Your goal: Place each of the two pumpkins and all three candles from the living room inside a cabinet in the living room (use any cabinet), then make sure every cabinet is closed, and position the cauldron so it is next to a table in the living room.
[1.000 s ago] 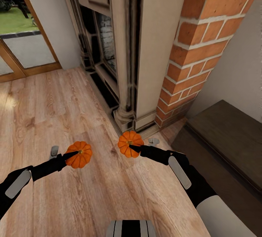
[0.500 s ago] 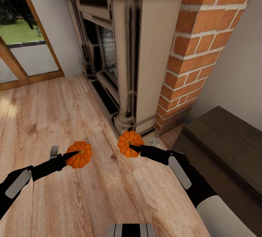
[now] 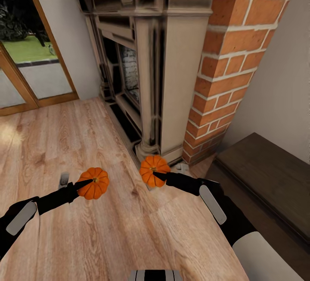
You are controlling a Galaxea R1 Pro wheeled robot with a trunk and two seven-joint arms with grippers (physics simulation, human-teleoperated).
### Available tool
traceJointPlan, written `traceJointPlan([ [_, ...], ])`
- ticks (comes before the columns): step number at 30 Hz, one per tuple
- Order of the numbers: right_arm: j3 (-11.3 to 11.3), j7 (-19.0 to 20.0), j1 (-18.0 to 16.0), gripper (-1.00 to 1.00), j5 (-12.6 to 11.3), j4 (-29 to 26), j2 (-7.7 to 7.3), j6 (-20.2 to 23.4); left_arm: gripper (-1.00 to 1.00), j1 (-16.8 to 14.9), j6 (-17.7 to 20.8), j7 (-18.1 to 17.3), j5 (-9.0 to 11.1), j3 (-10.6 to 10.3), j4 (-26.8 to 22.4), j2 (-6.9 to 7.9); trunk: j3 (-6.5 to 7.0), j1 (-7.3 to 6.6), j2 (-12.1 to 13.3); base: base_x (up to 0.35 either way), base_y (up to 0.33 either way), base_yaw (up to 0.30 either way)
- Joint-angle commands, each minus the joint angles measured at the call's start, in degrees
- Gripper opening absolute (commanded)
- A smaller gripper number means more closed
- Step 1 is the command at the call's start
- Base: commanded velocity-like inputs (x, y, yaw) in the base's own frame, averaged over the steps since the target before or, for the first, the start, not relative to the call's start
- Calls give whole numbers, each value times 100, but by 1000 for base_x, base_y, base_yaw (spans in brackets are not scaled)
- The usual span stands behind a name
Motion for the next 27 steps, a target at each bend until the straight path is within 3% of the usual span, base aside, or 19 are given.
traceJointPlan([
  [1,1,-2,0,-100,5,1,0,-5,-100,0,-3,-1,-5,-1,1,0,23,-2,2,0,0,0],
  [27,1,-2,0,-100,6,15,1,-5,-100,0,-3,5,-5,-1,2,0,599,-69,37,0,0,17],
])
